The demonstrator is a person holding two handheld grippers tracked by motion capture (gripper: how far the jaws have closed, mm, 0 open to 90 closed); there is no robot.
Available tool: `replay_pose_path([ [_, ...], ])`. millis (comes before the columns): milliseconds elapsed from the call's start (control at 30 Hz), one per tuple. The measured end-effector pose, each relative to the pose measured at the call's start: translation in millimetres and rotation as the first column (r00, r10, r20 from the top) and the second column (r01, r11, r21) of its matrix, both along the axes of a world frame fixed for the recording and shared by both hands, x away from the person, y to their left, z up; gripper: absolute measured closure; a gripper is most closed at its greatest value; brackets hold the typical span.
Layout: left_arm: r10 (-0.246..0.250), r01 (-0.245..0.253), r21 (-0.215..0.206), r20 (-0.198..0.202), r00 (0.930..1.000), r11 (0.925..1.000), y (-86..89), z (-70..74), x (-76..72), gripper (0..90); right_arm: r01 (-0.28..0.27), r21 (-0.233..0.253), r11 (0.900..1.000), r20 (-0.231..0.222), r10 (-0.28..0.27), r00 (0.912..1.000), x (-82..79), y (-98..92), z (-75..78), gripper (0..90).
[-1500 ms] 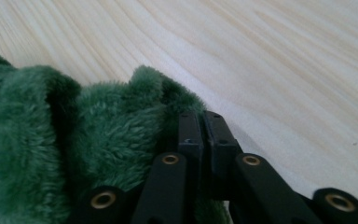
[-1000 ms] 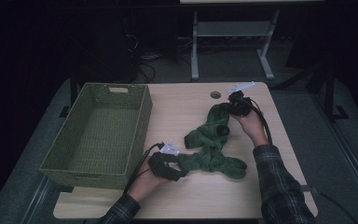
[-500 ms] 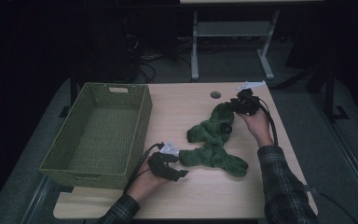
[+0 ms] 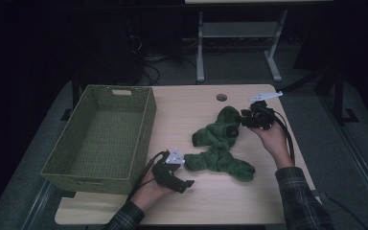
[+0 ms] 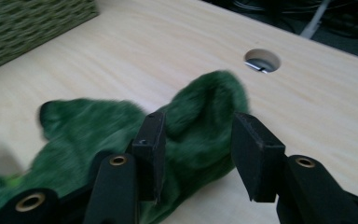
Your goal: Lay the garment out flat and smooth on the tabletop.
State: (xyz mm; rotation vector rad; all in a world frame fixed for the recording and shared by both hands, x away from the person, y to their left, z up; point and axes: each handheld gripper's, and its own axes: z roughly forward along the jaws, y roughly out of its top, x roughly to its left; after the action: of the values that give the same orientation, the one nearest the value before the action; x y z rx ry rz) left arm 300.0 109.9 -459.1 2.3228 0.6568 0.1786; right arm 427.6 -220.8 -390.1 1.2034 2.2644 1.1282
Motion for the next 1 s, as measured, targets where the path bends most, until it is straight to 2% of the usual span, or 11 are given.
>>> replay_pose_path([
  [267, -0.005, 0.004, 0.026, 0.023, 0.9997, 0.9997, 3.3, -10.9, -12.8, 12.7, -0.029, 0.021, 0.999, 0.010, 0.028, 0.9995, -28.6, 3.6, 2.5, 54.3],
  [333, -0.011, 0.009, 0.023, 0.050, 0.9987, 0.9997, 4.7, -12.8, -15.6, 12.6, -0.050, 0.028, 0.998, -0.002, 0.050, 0.9987, -38.0, 8.2, 4.2, 53.7],
  [367, -0.011, 0.009, 0.023, 0.050, 0.9987, 0.9997, 4.7, -12.8, -15.6, 12.6, -0.056, 0.026, 0.998, 0.009, 0.056, 0.9984, -39.9, 9.4, 4.4, 53.7],
  [433, -0.010, 0.010, -0.004, 0.069, 0.9976, 0.9999, 7.6, -15.6, -17.4, 12.7, -0.069, 0.032, 0.997, 0.020, 0.069, 0.9974, -46.2, 13.2, 5.2, 53.8],
  [500, -0.011, 0.012, -0.011, 0.077, 0.9970, 0.9999, 8.7, -16.6, -17.9, 12.7, -0.085, 0.033, 0.996, 0.025, 0.084, 0.9961, -52.3, 18.8, 4.7, 53.8],
  [567, -0.003, 0.006, -0.038, 0.081, 0.9967, 0.9993, 10.6, -18.9, -20.0, 12.8, -0.105, 0.032, 0.994, 0.032, 0.104, 0.9941, -58.0, 25.1, 3.6, 53.4],
  [633, -0.003, 0.006, -0.035, 0.084, 0.9965, 0.9994, 11.0, -18.7, -20.2, 12.9, -0.112, 0.031, 0.993, 0.035, 0.111, 0.9932, -61.1, 28.8, 3.1, 53.4],
  [833, -0.009, 0.012, -0.033, 0.087, 0.9962, 0.9994, 14.1, -18.5, -20.4, 13.7, -0.179, 0.040, 0.983, 0.031, 0.178, 0.9836, -78.5, 54.7, -3.9, 53.4],
  [867, -0.011, 0.014, -0.031, 0.087, 0.9961, 0.9994, 14.4, -18.4, -20.4, 13.9, -0.198, 0.041, 0.979, 0.022, 0.197, 0.9801, -83.3, 63.5, -8.5, 53.4],
  [967, -0.010, 0.013, -0.031, 0.088, 0.9961, 0.9994, 14.6, -18.4, -20.4, 13.9, -0.215, 0.034, 0.976, 0.012, 0.214, 0.9767, -87.4, 71.2, -13.0, 53.1],
  [1000, -0.012, 0.015, -0.035, 0.083, 0.9965, 0.9993, 14.6, -18.6, -20.1, 13.9, -0.233, 0.038, 0.972, 0.003, 0.233, 0.9724, -92.0, 78.5, -17.2, 53.2],
])
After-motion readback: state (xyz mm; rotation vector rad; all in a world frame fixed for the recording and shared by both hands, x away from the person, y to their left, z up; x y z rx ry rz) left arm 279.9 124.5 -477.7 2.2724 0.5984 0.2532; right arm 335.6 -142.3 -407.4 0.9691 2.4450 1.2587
